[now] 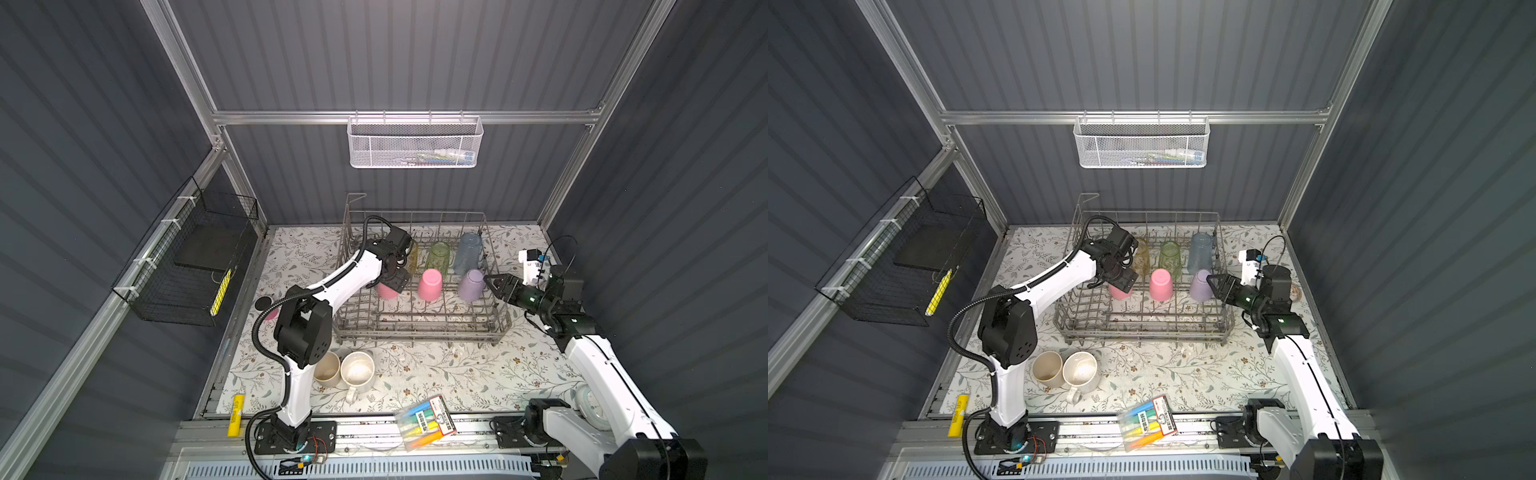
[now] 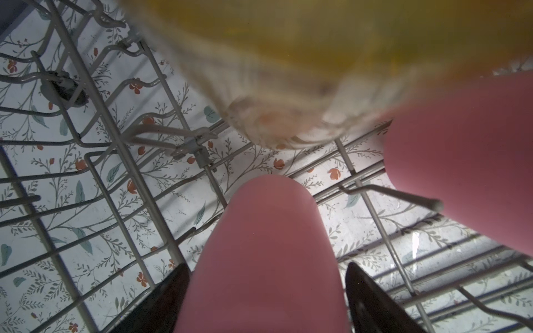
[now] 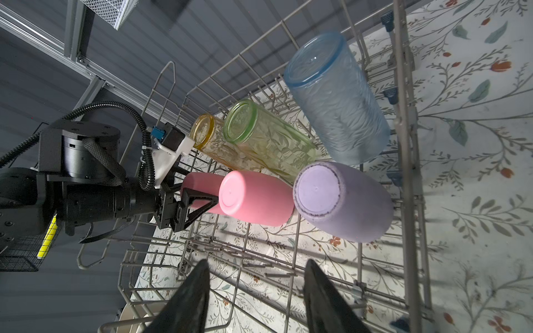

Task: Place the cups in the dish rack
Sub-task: 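Open the left gripper to release the magenta cup and lift away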

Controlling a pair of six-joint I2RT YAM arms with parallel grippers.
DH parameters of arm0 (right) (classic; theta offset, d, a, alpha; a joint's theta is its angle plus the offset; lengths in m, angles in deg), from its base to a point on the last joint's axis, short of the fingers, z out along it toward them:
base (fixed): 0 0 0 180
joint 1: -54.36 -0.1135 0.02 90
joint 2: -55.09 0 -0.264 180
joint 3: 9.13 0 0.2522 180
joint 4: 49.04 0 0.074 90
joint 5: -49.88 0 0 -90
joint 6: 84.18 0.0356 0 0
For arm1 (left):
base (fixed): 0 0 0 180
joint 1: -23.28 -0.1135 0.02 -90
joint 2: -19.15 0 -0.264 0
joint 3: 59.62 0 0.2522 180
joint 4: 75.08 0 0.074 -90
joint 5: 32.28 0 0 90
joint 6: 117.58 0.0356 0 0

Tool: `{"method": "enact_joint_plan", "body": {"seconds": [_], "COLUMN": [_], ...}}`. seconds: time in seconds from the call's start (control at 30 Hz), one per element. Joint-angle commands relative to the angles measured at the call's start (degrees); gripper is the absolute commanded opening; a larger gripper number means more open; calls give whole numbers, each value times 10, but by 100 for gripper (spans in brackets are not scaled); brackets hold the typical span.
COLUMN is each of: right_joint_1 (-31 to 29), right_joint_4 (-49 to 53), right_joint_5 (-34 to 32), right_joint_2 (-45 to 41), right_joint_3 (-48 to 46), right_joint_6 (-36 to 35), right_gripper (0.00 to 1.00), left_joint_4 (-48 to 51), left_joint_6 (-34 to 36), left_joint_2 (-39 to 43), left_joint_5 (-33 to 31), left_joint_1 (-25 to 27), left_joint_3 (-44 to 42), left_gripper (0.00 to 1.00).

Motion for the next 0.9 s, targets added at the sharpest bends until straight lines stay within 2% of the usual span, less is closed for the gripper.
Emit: {"method": "enact_joint_plan", "body": {"seconds": [0.0,0.27,0.57,0.73,0.87], "right_joint_1": [3,3,4,5,4], "right_joint_4": [-2,-2,2,6,4], "right_joint_5": [6,9,10,19,52], "right_joint_2": [-2,-4,-12,-22,-32], "right_joint_3": [-3,-3,-4,-2,2], "right_joint_6": [0,1,-1,-7,-12], "right_gripper": [53,54,55,56,57], "left_joint_4": [14,-11,-69,-124,-178], "left_joint_6": [-6,-13,-15,-17,-29], "left_joint_2": [1,51,150,231,308], "left_joint_5": [-3,24,36,37,54], "left_joint_1": [4,3,4,4,4], "left_joint_3": [-1,-16,-52,-102,-164], "left_gripper": [87,89,91,91,90]}}
